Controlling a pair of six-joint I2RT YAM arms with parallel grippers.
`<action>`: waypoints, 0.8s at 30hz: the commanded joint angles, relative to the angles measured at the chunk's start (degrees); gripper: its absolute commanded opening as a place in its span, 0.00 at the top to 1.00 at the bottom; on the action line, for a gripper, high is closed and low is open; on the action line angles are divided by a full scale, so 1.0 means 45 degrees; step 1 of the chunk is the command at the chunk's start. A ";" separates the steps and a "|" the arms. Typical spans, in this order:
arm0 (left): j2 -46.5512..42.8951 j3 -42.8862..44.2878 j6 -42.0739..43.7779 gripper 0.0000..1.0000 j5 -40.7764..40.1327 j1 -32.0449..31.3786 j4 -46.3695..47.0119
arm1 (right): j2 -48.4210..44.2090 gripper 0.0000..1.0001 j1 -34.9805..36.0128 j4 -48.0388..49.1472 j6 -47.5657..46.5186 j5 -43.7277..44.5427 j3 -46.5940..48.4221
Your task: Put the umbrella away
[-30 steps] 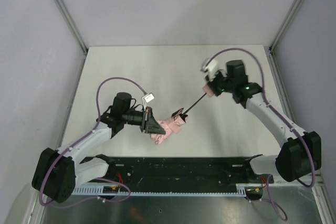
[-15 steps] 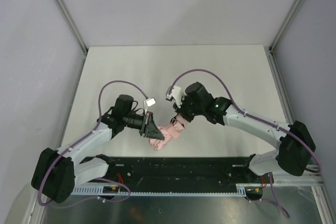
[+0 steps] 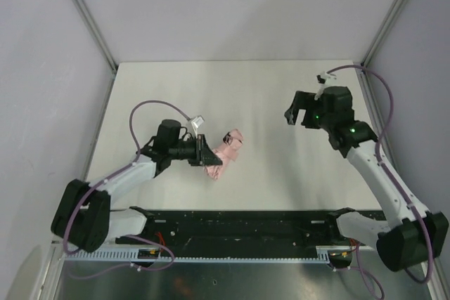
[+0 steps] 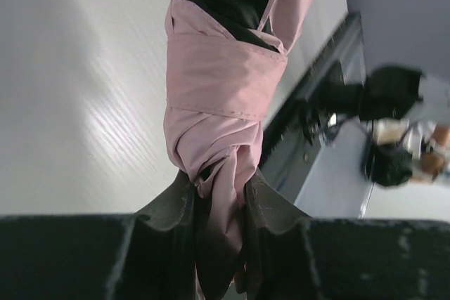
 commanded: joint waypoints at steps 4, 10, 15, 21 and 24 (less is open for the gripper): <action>0.4247 0.2888 -0.3957 0.99 -0.2045 0.1273 0.4287 | -0.1180 0.01 -0.0350 -0.1751 0.0542 -0.1682 -0.0138; 0.9224 0.7750 -0.5364 0.90 -0.1867 0.1517 0.5046 | -0.1577 0.01 -0.0155 -0.1627 0.0451 -0.2200 -0.0776; 1.2362 1.1142 -0.6254 0.81 -0.2392 0.1672 0.5055 | -0.1889 0.01 -0.0138 -0.1503 0.0299 -0.2251 -0.0895; 1.4802 1.3627 -0.6907 0.70 -0.2600 0.1836 0.5257 | -0.2224 0.01 -0.0204 -0.1171 0.0280 -0.2390 -0.0902; 1.5552 1.4368 -0.6966 0.65 -0.2497 0.2011 0.5274 | -0.2327 0.01 -0.0222 -0.1041 0.0332 -0.2490 -0.0899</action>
